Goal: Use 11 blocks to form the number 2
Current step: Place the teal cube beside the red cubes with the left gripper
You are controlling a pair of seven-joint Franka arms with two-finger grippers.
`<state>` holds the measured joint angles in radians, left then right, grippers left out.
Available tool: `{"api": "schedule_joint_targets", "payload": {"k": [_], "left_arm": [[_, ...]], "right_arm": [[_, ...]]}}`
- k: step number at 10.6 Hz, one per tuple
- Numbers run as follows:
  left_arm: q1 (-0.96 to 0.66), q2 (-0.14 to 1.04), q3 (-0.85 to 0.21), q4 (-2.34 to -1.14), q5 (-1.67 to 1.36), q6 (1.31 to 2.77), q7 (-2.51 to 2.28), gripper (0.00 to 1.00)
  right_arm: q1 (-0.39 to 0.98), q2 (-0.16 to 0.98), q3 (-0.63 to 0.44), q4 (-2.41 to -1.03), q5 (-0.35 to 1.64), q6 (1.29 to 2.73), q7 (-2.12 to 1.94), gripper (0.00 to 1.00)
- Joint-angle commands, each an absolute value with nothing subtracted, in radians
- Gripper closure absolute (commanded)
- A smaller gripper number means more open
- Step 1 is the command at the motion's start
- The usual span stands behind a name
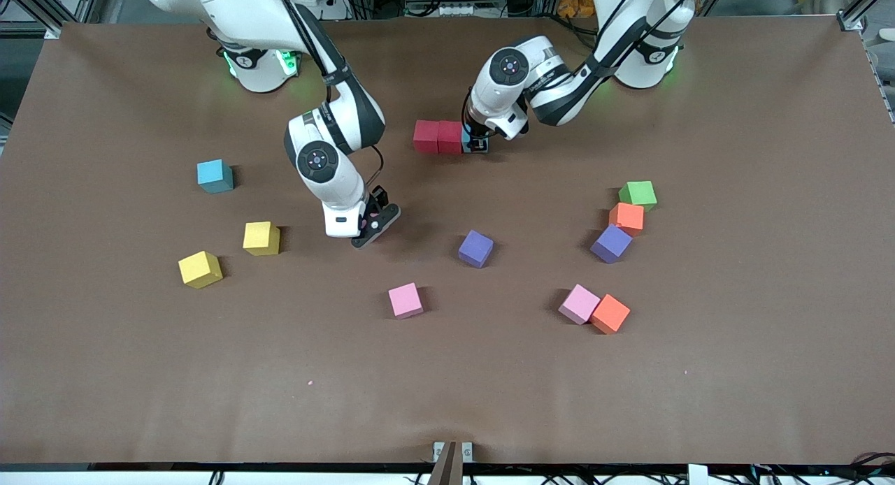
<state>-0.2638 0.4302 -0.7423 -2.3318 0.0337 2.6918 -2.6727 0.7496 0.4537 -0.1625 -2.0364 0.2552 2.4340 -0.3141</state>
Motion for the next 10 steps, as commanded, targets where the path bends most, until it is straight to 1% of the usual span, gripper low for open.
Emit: {"api": "schedule_joint_targets", "payload": {"k": [1, 2, 4, 6, 8, 10], "left_arm": [[-0.262, 0.428, -0.749, -2.339, 0.037, 2.714, -2.683, 0.0], [-0.261, 0.425, -0.749, -2.338, 0.037, 2.712, -2.684, 0.0], [-0.258, 0.417, -0.749, -2.339, 0.037, 2.709, -2.684, 0.0], [-0.253, 0.39, -0.755, -2.339, 0.037, 2.701, -2.684, 0.0], [-0.244, 0.338, -0.785, -2.339, 0.037, 2.672, -2.684, 0.0], [-0.221, 0.293, -0.805, -2.338, 0.037, 2.636, -2.657, 0.0]], "right_arm": [[0.753, 0.448, -0.158, -1.915, 0.27, 2.256, -0.238, 0.71], [0.75, 0.451, -0.158, -1.89, 0.27, 2.226, -0.23, 0.7], [0.753, 0.454, -0.158, -1.888, 0.27, 2.226, -0.224, 0.7], [0.765, 0.454, -0.156, -1.885, 0.27, 2.227, -0.119, 0.71], [0.796, 0.456, -0.158, -1.878, 0.27, 2.229, -0.01, 0.71], [0.798, 0.456, -0.156, -1.878, 0.271, 2.233, 0.061, 0.71]]}}
